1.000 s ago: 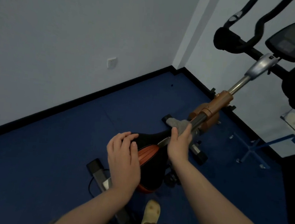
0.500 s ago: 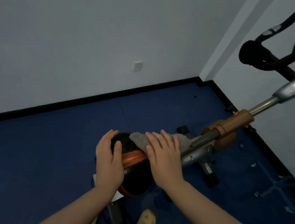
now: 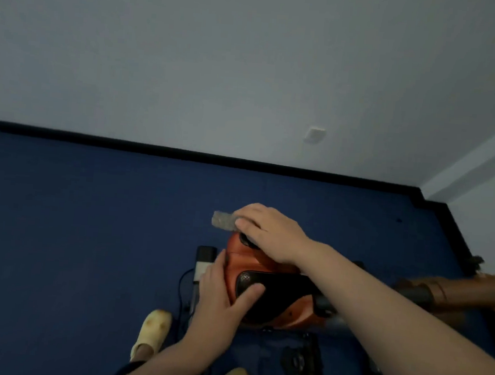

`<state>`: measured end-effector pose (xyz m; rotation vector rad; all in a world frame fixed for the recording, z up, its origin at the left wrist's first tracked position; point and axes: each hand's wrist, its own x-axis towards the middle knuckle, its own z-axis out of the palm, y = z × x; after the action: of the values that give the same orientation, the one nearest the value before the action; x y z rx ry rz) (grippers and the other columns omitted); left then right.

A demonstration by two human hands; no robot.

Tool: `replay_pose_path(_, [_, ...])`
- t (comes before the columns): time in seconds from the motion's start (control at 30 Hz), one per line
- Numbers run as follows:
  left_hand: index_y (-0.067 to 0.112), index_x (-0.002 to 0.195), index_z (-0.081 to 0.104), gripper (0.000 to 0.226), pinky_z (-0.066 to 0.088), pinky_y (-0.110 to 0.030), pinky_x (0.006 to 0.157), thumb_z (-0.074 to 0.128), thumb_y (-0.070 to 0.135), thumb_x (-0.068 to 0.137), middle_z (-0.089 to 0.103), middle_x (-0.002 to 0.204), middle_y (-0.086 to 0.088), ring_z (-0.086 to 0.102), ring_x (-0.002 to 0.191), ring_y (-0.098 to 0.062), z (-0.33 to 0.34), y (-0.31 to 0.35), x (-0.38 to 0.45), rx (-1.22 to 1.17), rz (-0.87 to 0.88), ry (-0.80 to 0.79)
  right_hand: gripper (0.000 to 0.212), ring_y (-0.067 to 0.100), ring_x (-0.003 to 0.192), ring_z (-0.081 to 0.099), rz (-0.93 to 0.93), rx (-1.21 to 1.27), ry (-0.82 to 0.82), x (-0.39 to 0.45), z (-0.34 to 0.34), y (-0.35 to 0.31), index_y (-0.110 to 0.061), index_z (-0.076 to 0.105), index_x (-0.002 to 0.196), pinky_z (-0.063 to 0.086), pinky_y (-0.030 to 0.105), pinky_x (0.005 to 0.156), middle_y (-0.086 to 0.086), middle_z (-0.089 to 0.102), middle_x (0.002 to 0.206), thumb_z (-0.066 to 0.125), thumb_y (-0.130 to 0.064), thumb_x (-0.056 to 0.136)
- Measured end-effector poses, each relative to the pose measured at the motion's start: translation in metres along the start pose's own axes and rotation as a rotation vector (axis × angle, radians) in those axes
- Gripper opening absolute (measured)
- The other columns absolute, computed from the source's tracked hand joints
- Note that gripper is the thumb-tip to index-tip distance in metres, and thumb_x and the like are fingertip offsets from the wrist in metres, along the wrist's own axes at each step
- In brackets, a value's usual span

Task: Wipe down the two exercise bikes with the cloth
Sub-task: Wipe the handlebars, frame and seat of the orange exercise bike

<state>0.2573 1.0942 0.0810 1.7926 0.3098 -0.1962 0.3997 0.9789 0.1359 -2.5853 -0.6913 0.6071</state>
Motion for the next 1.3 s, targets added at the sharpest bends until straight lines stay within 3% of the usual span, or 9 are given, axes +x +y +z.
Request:
replay_pose_path(0.2, [0.033, 0.112, 0.061, 0.065, 0.048, -0.010, 0.077, 0.084, 0.062, 0.058, 0.072, 0.104, 0.017, 0.065, 0.095, 0.006, -0.010, -0.001, 0.000, -0.201, -0.110, -0.144, 0.045, 0.008, 0.130, 0.035, -0.341, -0.260, -0.163, 0.003, -0.006, -0.019, -0.038, 0.069, 0.114, 0.023, 0.036, 0.109, -0.022, 0.052, 0.135, 0.031, -0.056, 0.099])
replay_pose_path(0.3, [0.029, 0.124, 0.058, 0.061, 0.049, -0.015, 0.089, 0.086, 0.036, 0.070, 0.069, 0.118, 0.012, 0.063, 0.108, 0.001, -0.010, 0.001, 0.005, -0.264, -0.074, -0.206, 0.041, 0.005, 0.128, 0.037, -0.504, -0.382, -0.278, 0.000, -0.005, -0.025, -0.038, 0.073, 0.107, 0.011, 0.036, 0.116, -0.022, 0.058, 0.128, 0.037, -0.056, 0.098])
replay_pose_path(0.5, [0.018, 0.110, 0.071, 0.042, 0.055, -0.026, 0.085, 0.085, 0.029, 0.073, 0.075, 0.104, 0.000, 0.070, 0.099, -0.014, -0.009, 0.001, 0.010, -0.344, -0.169, -0.266, 0.030, 0.014, 0.095, 0.062, -0.213, -0.329, -0.184, 0.024, -0.013, -0.036, -0.036, 0.074, 0.088, 0.048, 0.035, 0.076, -0.013, 0.070, 0.095, 0.050, -0.054, 0.089])
replay_pose_path(0.67, [0.024, 0.114, 0.069, 0.048, 0.053, -0.020, 0.084, 0.084, 0.037, 0.070, 0.074, 0.108, 0.005, 0.068, 0.103, -0.010, -0.005, 0.001, 0.006, -0.386, -0.154, -0.251, 0.040, 0.007, 0.082, 0.057, -0.662, -0.481, -0.158, 0.004, 0.003, -0.033, -0.029, 0.069, 0.070, 0.038, 0.035, 0.086, -0.015, 0.068, 0.080, 0.042, -0.047, 0.093])
replay_pose_path(0.8, [0.021, 0.107, 0.074, 0.047, 0.055, -0.034, 0.091, 0.085, 0.041, 0.066, 0.074, 0.108, -0.004, 0.070, 0.102, -0.020, -0.003, -0.001, 0.006, -0.420, -0.178, -0.272, 0.034, 0.011, 0.106, 0.057, -0.240, -0.169, -0.011, 0.020, -0.007, -0.018, -0.034, 0.073, 0.098, 0.045, 0.040, 0.090, -0.017, 0.067, 0.109, 0.044, -0.050, 0.097])
replay_pose_path(0.9, [0.019, 0.113, 0.071, 0.050, 0.049, -0.044, 0.102, 0.084, 0.039, 0.069, 0.073, 0.112, -0.005, 0.067, 0.108, -0.022, -0.002, -0.004, 0.006, -0.427, -0.164, -0.260, 0.036, 0.010, 0.106, 0.053, -0.416, -0.316, 0.073, 0.003, 0.010, -0.019, -0.035, 0.074, 0.091, 0.038, 0.038, 0.096, -0.018, 0.066, 0.106, 0.042, -0.052, 0.094])
replay_pose_path(1.0, [0.023, 0.112, 0.070, 0.050, 0.053, -0.031, 0.093, 0.084, 0.041, 0.067, 0.074, 0.109, 0.002, 0.068, 0.105, -0.014, -0.003, -0.001, 0.008, -0.406, -0.134, -0.263, 0.037, 0.003, 0.115, 0.048, -0.520, -0.297, -0.023, -0.001, 0.004, -0.012, -0.036, 0.074, 0.093, 0.025, 0.033, 0.105, -0.020, 0.064, 0.111, 0.042, -0.055, 0.093])
replay_pose_path(1.1, [0.027, 0.102, 0.073, 0.047, 0.052, -0.018, 0.075, 0.084, 0.049, 0.062, 0.076, 0.097, 0.006, 0.071, 0.091, -0.008, -0.007, 0.001, 0.009, -0.330, -0.144, -0.283, 0.030, 0.007, 0.111, 0.052, -0.317, -0.157, 0.111, 0.005, 0.003, -0.011, -0.035, 0.073, 0.100, 0.039, 0.037, 0.095, -0.019, 0.066, 0.112, 0.049, -0.052, 0.095])
replay_pose_path(1.3, [0.044, 0.099, 0.070, 0.044, 0.051, -0.016, 0.083, 0.079, 0.066, 0.062, 0.074, 0.101, 0.018, 0.068, 0.097, 0.000, -0.020, 0.004, 0.012, -0.125, -0.085, -0.361, 0.035, 0.006, 0.123, 0.045, -0.109, -0.194, 0.349, -0.010, 0.031, -0.021, -0.035, 0.067, 0.114, 0.027, 0.029, 0.108, -0.018, 0.058, 0.126, 0.045, -0.054, 0.093])
